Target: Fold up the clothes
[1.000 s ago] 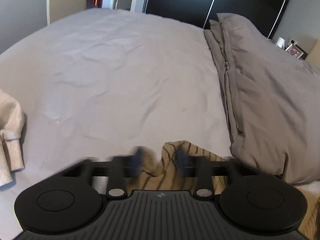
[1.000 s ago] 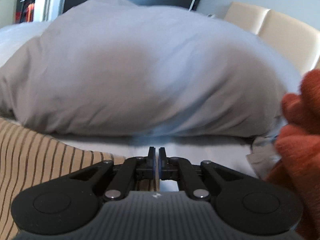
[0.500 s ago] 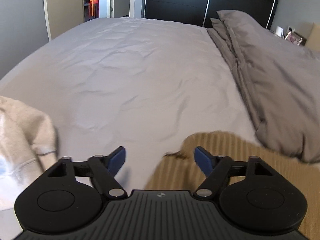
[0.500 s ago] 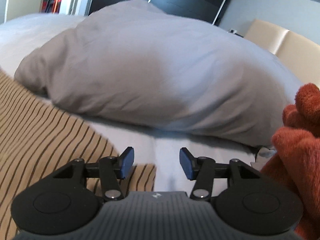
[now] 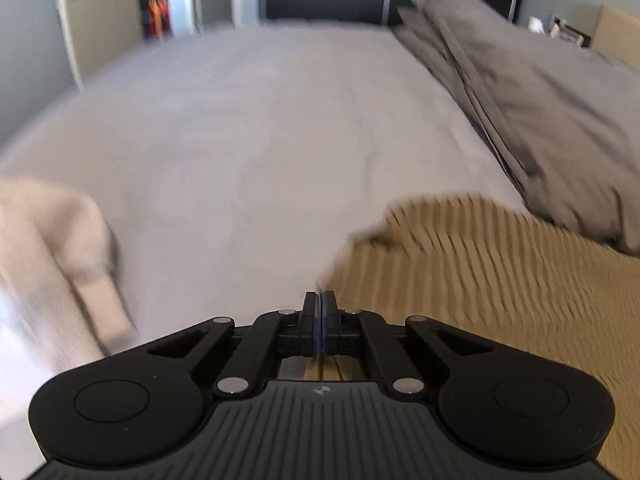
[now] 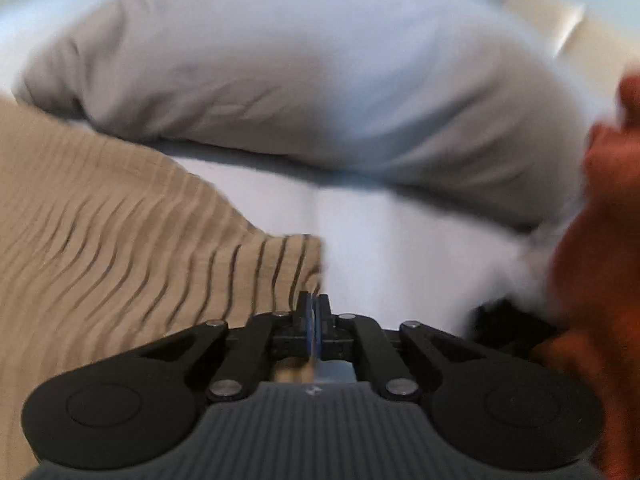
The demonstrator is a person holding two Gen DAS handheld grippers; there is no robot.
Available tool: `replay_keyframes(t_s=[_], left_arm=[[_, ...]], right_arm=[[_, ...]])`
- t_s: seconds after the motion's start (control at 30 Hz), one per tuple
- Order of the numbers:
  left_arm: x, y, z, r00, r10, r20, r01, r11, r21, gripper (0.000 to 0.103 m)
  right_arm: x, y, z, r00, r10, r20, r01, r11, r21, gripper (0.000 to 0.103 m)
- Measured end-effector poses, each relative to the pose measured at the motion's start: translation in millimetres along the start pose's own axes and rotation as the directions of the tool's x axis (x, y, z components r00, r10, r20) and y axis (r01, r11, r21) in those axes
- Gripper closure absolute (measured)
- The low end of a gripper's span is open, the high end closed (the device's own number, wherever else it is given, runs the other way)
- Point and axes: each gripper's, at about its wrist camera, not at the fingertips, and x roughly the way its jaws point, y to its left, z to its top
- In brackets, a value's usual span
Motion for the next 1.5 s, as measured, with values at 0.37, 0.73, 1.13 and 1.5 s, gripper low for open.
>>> replay_keyframes(t_s=[0.37, 0.73, 1.13, 1.5], left_arm=[[-50, 47, 5, 0.999, 0.013, -0.051, -0.01, 0.999, 0.044, 0.047], [-145, 120, -115, 0.977, 0.007, -0.213, 0.022, 0.991, 0.134, 0.046], [-183, 134, -195, 0.986, -0.072, -0.152, 0.076, 0.997, 0.021, 0.1], [-213, 186, -203, 0.979, 0.119, -0.164, -0.144, 0.978, -0.15, 0.052]], right_arm=[[-41, -19, -14, 0.995, -0.051, 0.09, 0.049, 0.999, 0.018, 0.049], [-154, -16, -89, 0.976, 0.214, 0.033, -0.215, 0.974, 0.064, 0.046], [-266, -50, -179, 0.985, 0.158, -0.071, -0.156, 0.987, 0.021, 0.04], [-283, -81, -193, 0.995, 0.086, -0.054, -0.081, 0.992, 0.095, 0.036]])
